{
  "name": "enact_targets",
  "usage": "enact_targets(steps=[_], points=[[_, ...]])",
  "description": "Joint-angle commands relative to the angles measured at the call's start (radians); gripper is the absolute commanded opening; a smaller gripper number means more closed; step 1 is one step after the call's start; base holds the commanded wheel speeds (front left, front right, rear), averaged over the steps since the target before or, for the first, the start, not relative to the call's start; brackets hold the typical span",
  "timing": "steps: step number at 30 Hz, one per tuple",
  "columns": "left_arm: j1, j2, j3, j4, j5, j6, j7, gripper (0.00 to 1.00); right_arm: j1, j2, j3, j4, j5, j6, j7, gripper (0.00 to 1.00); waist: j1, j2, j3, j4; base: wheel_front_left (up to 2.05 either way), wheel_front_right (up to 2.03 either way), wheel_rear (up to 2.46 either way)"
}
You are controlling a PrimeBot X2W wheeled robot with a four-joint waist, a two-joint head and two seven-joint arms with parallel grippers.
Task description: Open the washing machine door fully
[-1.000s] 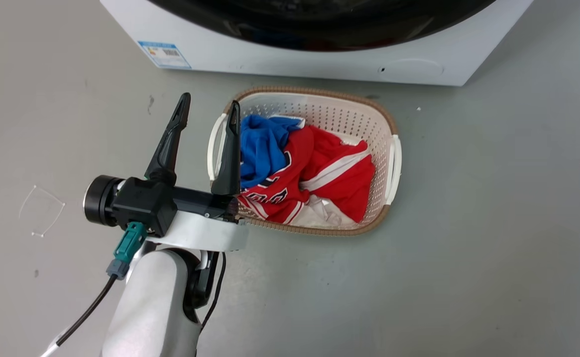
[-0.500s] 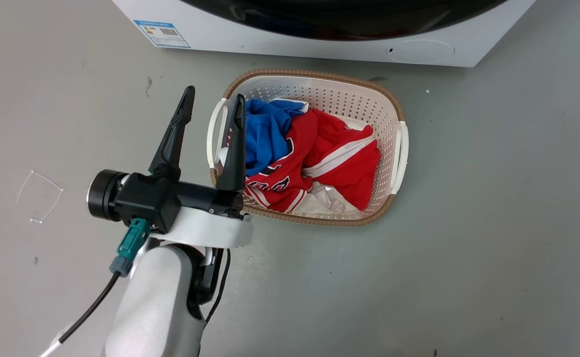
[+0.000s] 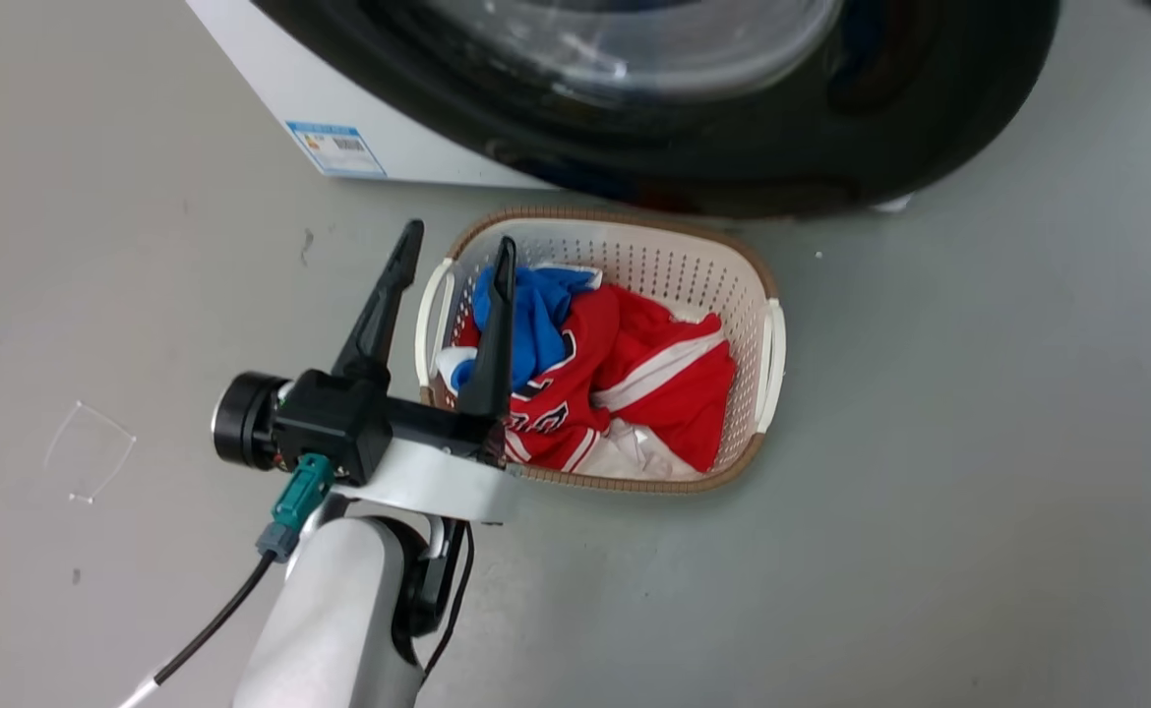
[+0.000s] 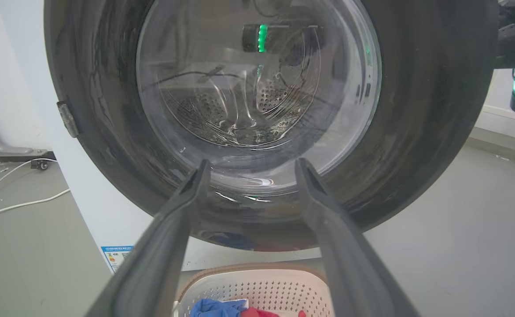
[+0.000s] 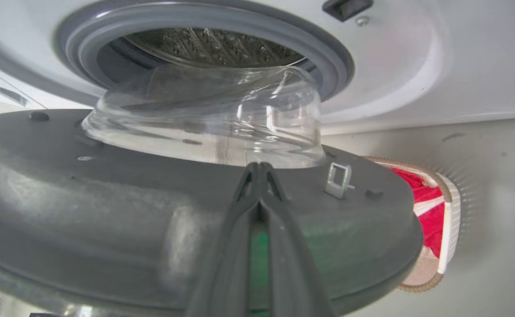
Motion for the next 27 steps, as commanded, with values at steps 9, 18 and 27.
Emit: enact_targets(steps=[9, 18, 27], points=[[0.098, -0.001, 0.009, 0.048, -0.017, -0.008, -0.002, 1.0, 0.255, 0.05, 0.012, -0.139, 0.043, 0.003, 0.041, 0.0, 0.0, 0.0, -0.16, -0.014, 0.0, 0.0, 0.0], [0.169, -0.001, 0.006, 0.079, -0.03, -0.013, -0.002, 1.0, 0.464, 0.084, 0.025, -0.299, 0.078, 0.003, 0.03, 0.0, 0.0, 0.0, -0.262, -0.004, 0.0, 0.0, 0.0], [0.197, -0.001, 0.0, 0.102, -0.03, -0.019, -0.002, 1.0, 0.578, 0.12, 0.055, -0.429, 0.094, 0.003, 0.025, 0.0, 0.0, 0.0, -0.301, -0.003, 0.0, 0.0, 0.0]])
